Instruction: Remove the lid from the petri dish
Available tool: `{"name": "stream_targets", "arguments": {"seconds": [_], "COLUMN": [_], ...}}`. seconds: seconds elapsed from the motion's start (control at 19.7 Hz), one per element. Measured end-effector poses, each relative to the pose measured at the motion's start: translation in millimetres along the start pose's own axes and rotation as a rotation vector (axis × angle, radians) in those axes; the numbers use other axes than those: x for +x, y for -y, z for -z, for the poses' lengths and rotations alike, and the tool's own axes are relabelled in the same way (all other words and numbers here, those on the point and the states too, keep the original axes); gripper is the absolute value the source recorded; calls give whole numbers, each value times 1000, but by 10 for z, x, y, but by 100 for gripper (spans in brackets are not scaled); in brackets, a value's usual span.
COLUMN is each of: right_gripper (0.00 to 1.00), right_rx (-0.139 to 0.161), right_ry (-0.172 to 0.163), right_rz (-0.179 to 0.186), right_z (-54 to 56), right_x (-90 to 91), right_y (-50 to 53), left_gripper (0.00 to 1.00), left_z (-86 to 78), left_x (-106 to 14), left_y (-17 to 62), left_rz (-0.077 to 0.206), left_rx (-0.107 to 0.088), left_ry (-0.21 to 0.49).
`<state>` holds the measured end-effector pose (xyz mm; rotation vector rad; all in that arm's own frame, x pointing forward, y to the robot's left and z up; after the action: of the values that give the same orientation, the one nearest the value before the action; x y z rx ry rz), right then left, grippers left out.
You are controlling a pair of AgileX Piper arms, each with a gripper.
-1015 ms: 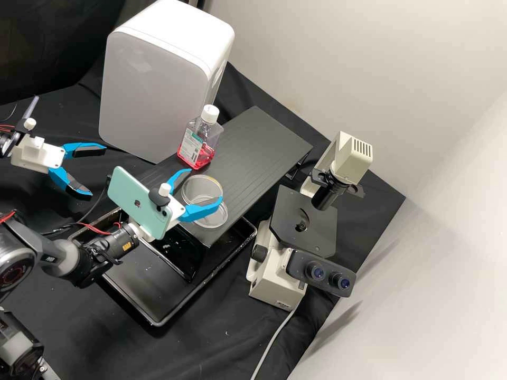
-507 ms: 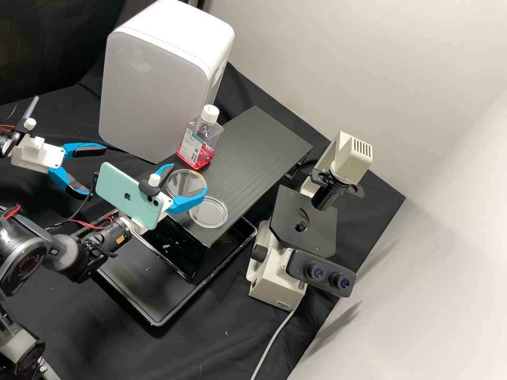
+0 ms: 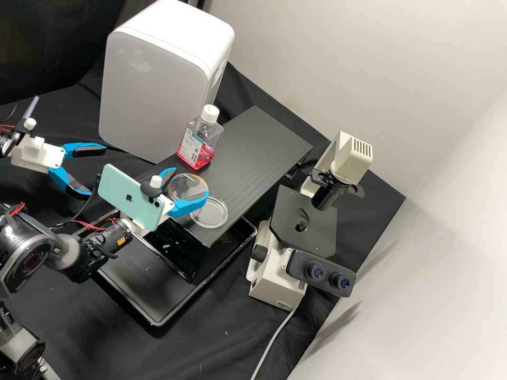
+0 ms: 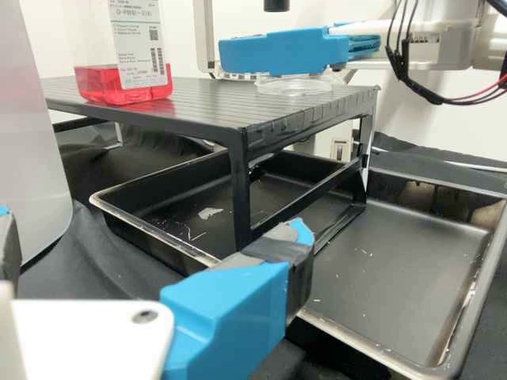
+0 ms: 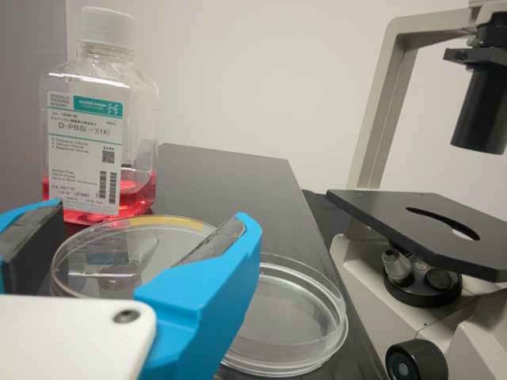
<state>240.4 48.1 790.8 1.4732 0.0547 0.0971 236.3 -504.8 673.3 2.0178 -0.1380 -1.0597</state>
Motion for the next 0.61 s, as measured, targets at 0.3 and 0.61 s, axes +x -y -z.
{"name": "stream_targets", "arguments": {"seconds": [0.3,0.61], "right_gripper": [0,0], "right_rx": [-2,-2], "right_ry": [-9,-9], "right_rz": [11,9], "right_z": [23,44], "right_x": [4,16], "right_y": [29,40], "left_gripper": [100,100], "left_z": [0,0], "left_x": [0,0], "left_y": [0,0], "left_rz": [0,0], "left_rx": [0,0], "left_ry": [0,0]}}
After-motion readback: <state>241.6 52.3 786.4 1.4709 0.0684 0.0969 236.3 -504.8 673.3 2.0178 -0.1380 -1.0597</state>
